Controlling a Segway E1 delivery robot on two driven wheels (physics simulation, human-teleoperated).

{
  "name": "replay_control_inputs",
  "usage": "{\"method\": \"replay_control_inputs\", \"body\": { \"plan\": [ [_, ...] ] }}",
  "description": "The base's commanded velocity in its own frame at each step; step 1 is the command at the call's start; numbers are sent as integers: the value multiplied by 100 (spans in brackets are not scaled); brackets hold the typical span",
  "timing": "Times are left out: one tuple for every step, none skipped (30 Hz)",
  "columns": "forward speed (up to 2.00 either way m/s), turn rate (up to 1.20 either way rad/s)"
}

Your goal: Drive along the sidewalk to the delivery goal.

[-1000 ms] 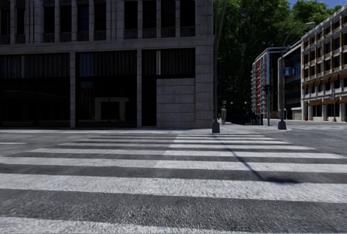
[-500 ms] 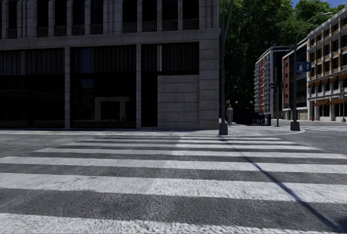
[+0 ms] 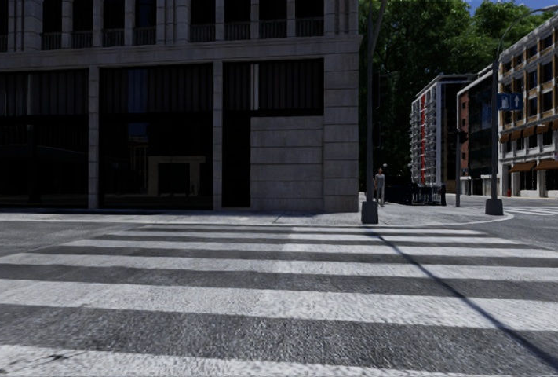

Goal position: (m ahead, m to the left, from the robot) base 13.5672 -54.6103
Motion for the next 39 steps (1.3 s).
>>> {"method": "replay_control_inputs", "body": {
  "plan": [
    [200,0],
    [200,0],
    [200,0],
    [200,0],
    [200,0],
    [200,0],
    [200,0],
    [200,0],
    [200,-39],
    [200,-39],
    [200,-65],
    [200,-92],
    [200,-100],
    [200,-94],
    [200,-94],
    [200,-8],
    [200,-2],
    [200,-1],
    [200,0],
    [200,0],
    [200,0],
    [200,0],
    [200,0],
    [200,0],
    [200,0],
    [200,0],
    [200,0],
    [200,0],
    [200,0],
    [200,0],
    [200,0],
    [200,0],
    [200,0],
    [200,0],
    [200,0],
    [200,0],
    [200,0],
    [200,0],
    [200,0]
  ]
}}
